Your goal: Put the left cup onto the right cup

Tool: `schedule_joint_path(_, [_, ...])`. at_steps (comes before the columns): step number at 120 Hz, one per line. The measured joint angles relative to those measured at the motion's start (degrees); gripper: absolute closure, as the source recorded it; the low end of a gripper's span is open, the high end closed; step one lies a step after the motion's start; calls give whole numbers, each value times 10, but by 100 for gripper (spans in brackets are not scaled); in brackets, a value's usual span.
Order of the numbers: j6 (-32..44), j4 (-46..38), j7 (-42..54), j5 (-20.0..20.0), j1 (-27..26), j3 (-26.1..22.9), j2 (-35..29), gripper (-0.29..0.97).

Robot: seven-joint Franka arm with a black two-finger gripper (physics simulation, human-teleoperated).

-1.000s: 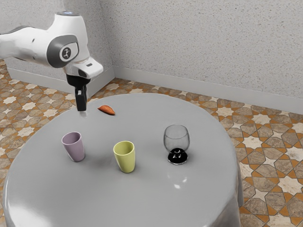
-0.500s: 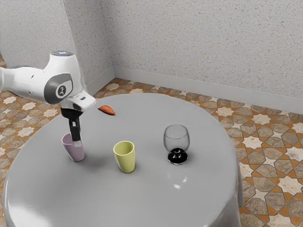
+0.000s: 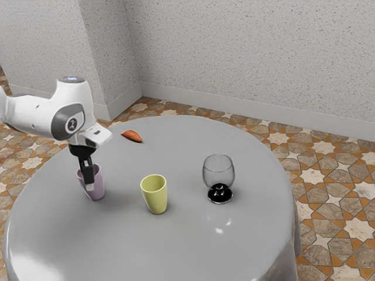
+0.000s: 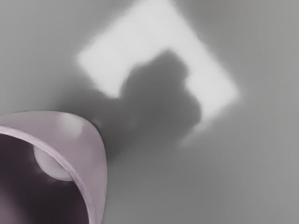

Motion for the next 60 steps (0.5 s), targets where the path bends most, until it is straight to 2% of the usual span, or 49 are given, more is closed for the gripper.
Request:
schedule_joint_path(11, [6, 0, -5, 1, 3, 0, 8, 11])
schedule_joint_path(38, [24, 3, -13, 10, 10, 1, 24, 55])
schedule_joint_path(60, [55, 7, -17, 25, 9, 1, 36, 70])
